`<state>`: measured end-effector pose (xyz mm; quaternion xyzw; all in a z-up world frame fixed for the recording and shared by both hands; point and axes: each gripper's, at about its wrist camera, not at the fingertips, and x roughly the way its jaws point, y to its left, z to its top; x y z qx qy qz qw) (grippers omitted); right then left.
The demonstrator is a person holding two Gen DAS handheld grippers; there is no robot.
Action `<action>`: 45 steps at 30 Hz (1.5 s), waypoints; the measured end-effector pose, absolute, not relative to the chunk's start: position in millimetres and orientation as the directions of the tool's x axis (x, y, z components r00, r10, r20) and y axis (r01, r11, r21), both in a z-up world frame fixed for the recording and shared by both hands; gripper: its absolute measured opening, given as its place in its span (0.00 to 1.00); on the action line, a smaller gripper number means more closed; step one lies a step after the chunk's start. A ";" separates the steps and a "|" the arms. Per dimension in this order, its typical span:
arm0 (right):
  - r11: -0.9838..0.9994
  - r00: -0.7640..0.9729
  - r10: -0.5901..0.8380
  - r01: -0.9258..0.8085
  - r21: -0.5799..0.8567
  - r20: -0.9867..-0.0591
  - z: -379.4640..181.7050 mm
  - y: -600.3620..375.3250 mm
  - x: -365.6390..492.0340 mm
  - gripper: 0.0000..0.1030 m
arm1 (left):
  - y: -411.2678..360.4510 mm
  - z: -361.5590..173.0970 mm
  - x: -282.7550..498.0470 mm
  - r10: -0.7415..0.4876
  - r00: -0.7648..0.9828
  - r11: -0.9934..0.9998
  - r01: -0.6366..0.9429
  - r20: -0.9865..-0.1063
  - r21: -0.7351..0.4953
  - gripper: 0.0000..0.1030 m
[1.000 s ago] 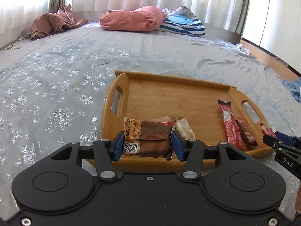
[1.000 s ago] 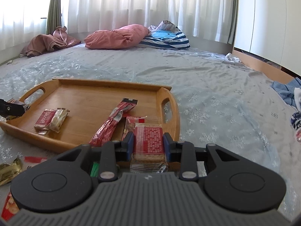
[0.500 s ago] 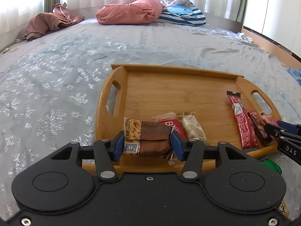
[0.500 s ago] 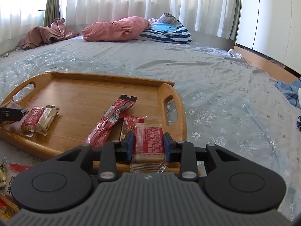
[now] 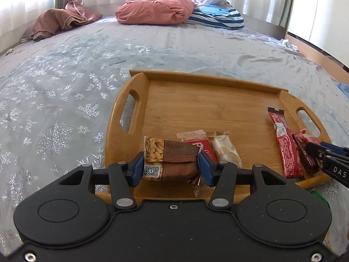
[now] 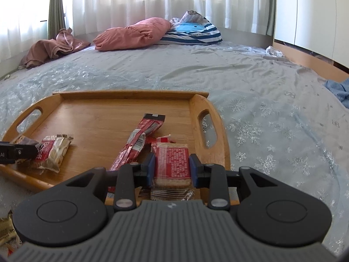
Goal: Organize snacks
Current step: 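Lift and carry the almond packet and red wafer packet over the tray with both tools, then open both tools to release the almond packet and wafer packet onto the tray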
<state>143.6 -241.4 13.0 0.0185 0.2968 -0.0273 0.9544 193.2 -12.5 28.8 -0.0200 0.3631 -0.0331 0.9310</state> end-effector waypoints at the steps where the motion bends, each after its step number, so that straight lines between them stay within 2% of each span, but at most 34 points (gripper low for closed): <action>1: 0.997 0.822 -0.048 0.071 0.019 -0.567 13.0 -242.1 144.3 0.37 | -12.6 28.5 193.7 -0.068 0.736 0.998 0.039 -0.673 -0.057 0.49; 14: 0.994 0.824 -0.108 0.097 -0.048 -0.557 10.9 -238.6 152.8 0.38 | -16.2 23.3 199.1 -0.030 0.744 0.998 -0.013 -0.668 -0.059 0.49; 25: 0.997 0.812 -0.012 0.058 0.060 -0.584 11.5 -238.2 160.2 0.38 | -23.4 21.9 201.5 -0.057 0.743 0.997 0.005 -0.667 -0.080 0.50; 33: 0.997 0.797 -0.005 0.051 0.060 -0.604 3.7 -232.0 162.3 0.37 | -23.7 22.1 203.5 -0.064 0.741 0.996 0.011 -0.669 -0.083 0.51; 38: 0.994 0.795 0.002 0.062 0.085 -0.607 6.4 -236.7 162.6 0.40 | -22.4 23.4 202.3 -0.063 0.735 0.997 0.013 -0.675 -0.079 0.59; 40: 0.994 0.798 0.005 0.060 0.089 -0.602 8.0 -237.0 161.0 0.46 | -21.5 24.1 201.0 -0.059 0.734 0.997 0.012 -0.677 -0.074 0.62; 42: 0.995 0.804 0.009 0.052 0.086 -0.594 10.7 -236.1 158.3 0.48 | -20.5 25.4 198.8 -0.055 0.736 0.998 0.012 -0.674 -0.068 0.67; 45: 0.997 0.812 0.009 0.039 0.069 -0.584 15.6 -233.2 154.6 0.59 | -18.5 29.1 194.2 -0.057 0.743 0.998 0.018 -0.667 -0.065 0.75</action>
